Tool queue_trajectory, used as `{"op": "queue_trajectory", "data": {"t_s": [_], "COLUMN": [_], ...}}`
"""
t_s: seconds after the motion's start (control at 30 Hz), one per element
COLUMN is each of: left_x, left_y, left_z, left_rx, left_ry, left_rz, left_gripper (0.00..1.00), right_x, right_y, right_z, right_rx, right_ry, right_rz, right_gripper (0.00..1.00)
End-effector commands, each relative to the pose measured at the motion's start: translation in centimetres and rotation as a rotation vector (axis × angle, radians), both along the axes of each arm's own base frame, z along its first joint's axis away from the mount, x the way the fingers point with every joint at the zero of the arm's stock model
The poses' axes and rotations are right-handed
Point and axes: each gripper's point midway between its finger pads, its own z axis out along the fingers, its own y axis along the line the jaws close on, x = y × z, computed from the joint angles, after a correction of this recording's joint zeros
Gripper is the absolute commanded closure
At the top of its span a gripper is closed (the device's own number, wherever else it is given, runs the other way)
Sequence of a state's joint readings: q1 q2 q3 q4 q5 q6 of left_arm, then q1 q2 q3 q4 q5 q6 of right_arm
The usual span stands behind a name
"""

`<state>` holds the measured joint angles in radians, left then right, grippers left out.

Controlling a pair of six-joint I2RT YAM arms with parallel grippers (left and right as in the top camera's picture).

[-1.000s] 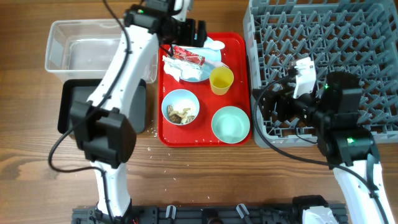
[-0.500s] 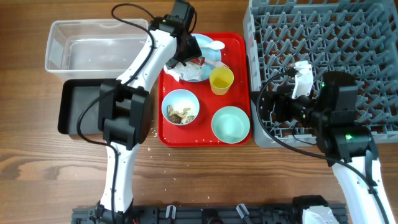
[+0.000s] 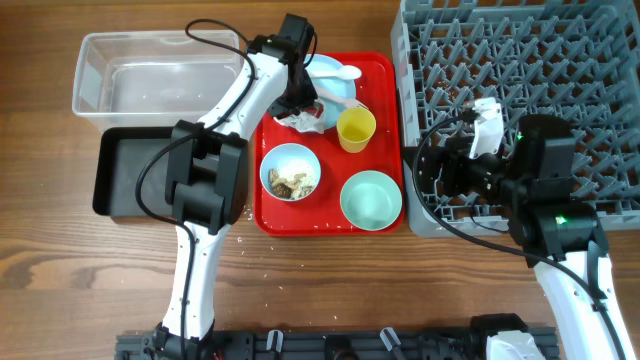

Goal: Sort waste into correct bins and load items into the dishwasher rack
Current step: 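Reach the left gripper to the plate and grasp the red wrapper and tissue, then carry the wrapper and tissue left and drop them into the clear bin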

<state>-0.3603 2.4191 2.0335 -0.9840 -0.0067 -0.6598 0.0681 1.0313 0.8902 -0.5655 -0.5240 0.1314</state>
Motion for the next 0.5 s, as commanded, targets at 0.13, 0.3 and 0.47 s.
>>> {"op": "queue_trajectory", "data": {"t_s": [0.13,0.3,0.47], "left_x": [-0.7,0.8,1.7], "left_y": [0.5,-0.9,-1.3], "left_z": [-1.6,3.4,13.7], "left_rx": [0.02,-0.079,-0.149], "left_ry": [0.036,-0.051,-0.251], "left_rz": [0.006,-0.024,-0.038], "left_gripper": [0.96,0.96,0.96], "right_x": [0.2,0.2,0.2], "right_y": [0.2,0.2,0.2], "right_z": [0.8,0.8,0.8], "right_rx": [0.022,0.022,0.022], "right_ry": [-0.006,-0.006,-0.007], "right_rz": [0.009,0.009,0.009], "right_gripper": [0.0,0.0,0.0]}}
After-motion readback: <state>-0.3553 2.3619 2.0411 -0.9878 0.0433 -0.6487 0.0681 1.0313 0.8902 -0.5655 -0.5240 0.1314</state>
